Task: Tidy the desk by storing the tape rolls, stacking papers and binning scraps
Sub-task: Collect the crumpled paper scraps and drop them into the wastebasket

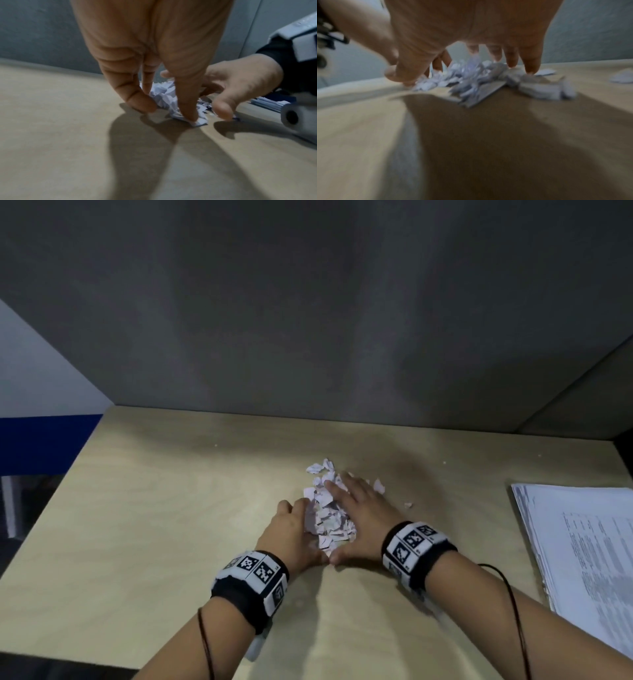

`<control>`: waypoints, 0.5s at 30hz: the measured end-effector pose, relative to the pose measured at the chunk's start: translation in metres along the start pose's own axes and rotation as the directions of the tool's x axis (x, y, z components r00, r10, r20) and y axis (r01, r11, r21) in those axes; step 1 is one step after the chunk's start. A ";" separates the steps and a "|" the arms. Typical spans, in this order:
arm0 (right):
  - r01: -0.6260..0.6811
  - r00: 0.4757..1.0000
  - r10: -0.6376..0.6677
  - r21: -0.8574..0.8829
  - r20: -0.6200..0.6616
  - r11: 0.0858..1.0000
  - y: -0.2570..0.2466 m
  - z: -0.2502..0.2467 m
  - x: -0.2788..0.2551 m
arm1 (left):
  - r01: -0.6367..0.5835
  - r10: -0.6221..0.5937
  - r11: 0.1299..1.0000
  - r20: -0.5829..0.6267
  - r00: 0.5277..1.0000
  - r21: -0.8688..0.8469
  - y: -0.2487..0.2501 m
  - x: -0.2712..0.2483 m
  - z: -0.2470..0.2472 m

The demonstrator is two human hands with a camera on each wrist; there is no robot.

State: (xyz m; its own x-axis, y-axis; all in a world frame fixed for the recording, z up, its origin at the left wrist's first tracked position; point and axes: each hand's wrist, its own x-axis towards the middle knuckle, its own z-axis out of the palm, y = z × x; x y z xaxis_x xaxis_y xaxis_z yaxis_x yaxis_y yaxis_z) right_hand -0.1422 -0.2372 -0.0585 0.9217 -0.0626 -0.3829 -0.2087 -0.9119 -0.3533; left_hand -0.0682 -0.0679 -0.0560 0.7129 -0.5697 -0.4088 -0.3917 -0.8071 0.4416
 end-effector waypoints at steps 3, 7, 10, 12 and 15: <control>0.031 0.999 -0.032 -0.099 -0.008 0.995 -0.011 0.010 0.006 | 0.069 -0.069 0.993 -0.003 0.998 -0.101 0.000 0.006 0.002; 0.064 0.997 -0.072 -0.201 -0.033 0.977 -0.026 0.015 0.025 | 0.105 -0.120 0.964 -0.050 0.991 -0.243 0.002 0.009 0.000; 0.068 0.994 -0.088 -0.244 -0.068 0.967 -0.037 0.016 0.034 | 0.124 -0.157 0.949 -0.096 0.983 -0.289 -0.001 0.007 -0.003; 0.077 0.993 -0.098 -0.252 -0.072 0.965 -0.039 0.014 0.037 | 0.128 -0.189 0.936 -0.161 0.969 -0.327 -0.010 0.005 -0.006; 0.096 0.994 -0.110 -0.287 -0.030 0.953 -0.038 0.011 0.044 | 0.145 -0.240 0.917 -0.223 0.945 -0.372 -0.025 0.002 -0.008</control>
State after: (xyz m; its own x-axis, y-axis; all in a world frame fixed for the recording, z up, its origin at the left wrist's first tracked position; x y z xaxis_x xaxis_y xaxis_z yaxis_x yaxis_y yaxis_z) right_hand -0.0977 -0.2011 -0.0715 0.9483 0.0256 -0.3163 -0.0161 -0.9916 -0.1287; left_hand -0.0517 -0.0476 -0.0616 0.8973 -0.3100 -0.3142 -0.0392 -0.7650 0.6428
